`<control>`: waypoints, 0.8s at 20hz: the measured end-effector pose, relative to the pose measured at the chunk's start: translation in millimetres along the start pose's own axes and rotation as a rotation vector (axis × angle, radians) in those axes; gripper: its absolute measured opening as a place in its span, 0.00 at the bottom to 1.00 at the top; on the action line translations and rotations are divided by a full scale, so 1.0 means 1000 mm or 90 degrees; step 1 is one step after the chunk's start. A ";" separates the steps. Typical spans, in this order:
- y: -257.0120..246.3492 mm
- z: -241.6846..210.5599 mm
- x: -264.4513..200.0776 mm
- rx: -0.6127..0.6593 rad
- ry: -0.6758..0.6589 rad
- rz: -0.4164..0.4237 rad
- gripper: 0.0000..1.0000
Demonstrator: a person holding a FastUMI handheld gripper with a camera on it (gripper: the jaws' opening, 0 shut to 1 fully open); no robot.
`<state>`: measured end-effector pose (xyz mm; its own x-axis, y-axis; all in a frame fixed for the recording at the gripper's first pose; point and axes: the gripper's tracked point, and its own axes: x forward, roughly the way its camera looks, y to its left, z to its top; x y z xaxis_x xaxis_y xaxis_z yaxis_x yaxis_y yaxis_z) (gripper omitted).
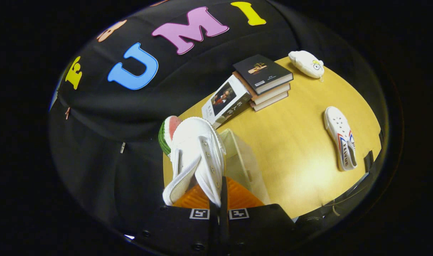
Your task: Open the storage box then place both shoes into the box .Put the left shoe in first, then the right shoe, with the right side of both shoes facing outward in a uniform manner.
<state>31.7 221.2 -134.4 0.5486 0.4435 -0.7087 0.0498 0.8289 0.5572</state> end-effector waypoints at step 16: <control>0.004 -0.083 0.100 -0.002 0.085 -0.080 0.05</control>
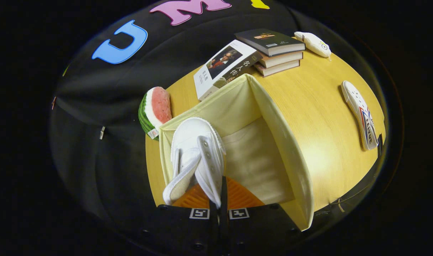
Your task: Open the storage box then place both shoes into the box .Put the left shoe in first, then the right shoe, with the right side of both shoes facing outward in a uniform manner.
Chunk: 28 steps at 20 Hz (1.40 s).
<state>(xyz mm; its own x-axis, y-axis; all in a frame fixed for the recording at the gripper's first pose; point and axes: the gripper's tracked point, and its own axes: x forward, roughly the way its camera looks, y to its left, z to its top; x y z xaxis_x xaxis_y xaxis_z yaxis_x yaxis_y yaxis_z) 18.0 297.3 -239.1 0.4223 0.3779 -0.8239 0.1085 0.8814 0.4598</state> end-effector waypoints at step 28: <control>-0.362 0.138 -0.176 -0.144 -0.140 -0.158 0.99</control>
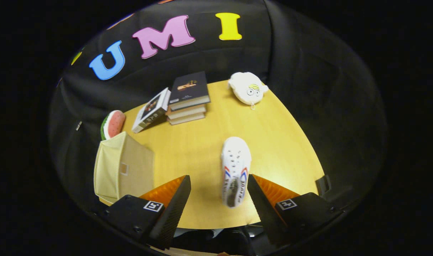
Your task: Open the storage box then place both shoes into the box .Put the left shoe in first, then the right shoe, with the right side of both shoes facing outward in a uniform manner.
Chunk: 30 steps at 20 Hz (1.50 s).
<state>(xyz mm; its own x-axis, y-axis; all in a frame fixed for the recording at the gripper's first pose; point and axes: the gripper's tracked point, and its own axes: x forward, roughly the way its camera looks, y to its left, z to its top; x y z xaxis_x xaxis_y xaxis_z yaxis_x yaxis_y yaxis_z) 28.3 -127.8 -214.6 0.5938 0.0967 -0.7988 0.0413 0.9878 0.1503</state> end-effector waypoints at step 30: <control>-0.034 -0.062 0.149 0.090 0.179 0.101 0.22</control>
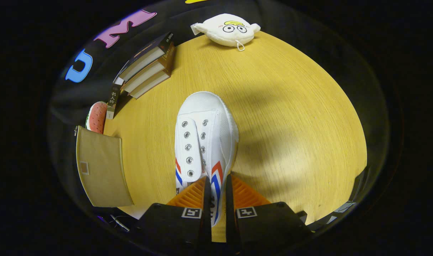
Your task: Open the storage box then place both shoes into the box .Put the left shoe in first, then the right shoe, with the right side of both shoes facing outward in a uniform manner.
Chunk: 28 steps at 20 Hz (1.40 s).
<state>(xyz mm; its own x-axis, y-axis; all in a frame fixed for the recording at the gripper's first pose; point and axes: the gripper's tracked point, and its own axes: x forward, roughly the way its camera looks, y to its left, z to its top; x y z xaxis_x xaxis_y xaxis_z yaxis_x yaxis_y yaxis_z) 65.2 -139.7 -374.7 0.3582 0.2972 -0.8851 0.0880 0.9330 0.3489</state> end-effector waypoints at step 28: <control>0.341 -0.021 -0.159 -0.015 -0.080 0.187 0.06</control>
<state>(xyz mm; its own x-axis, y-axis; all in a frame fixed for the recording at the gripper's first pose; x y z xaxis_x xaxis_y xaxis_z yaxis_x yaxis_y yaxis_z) 18.6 135.7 -121.8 0.4773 0.5281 -0.7024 -0.0565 0.8161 0.5752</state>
